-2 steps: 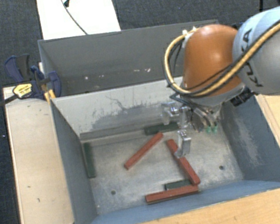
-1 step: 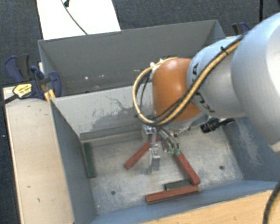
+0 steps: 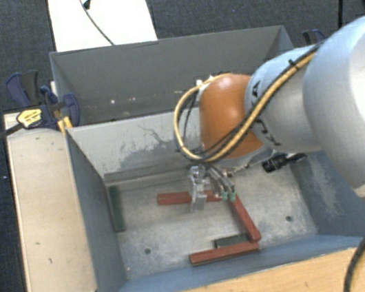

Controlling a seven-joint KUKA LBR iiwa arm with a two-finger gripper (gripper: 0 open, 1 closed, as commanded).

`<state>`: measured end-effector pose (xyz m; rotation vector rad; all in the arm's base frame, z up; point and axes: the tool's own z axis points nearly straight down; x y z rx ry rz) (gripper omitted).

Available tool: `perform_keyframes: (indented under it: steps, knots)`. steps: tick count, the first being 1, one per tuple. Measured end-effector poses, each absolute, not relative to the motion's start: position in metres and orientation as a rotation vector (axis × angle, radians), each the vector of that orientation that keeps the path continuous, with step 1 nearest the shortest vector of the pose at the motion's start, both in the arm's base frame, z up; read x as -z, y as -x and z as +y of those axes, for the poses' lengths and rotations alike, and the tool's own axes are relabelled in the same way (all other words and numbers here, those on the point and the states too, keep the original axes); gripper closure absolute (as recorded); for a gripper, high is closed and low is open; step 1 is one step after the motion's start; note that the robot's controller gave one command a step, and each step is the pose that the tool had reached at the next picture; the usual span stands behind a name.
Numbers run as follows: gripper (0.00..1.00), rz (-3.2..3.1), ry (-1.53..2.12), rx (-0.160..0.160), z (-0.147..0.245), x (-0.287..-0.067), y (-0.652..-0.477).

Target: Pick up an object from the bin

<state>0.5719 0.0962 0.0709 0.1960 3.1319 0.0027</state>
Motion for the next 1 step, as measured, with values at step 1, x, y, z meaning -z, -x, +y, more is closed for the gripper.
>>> perform_keyframes:
  steps: [1]
  knots:
    - [1.00, 3.129, -0.109, -0.001, 0.0628, -0.2487, -0.5546]
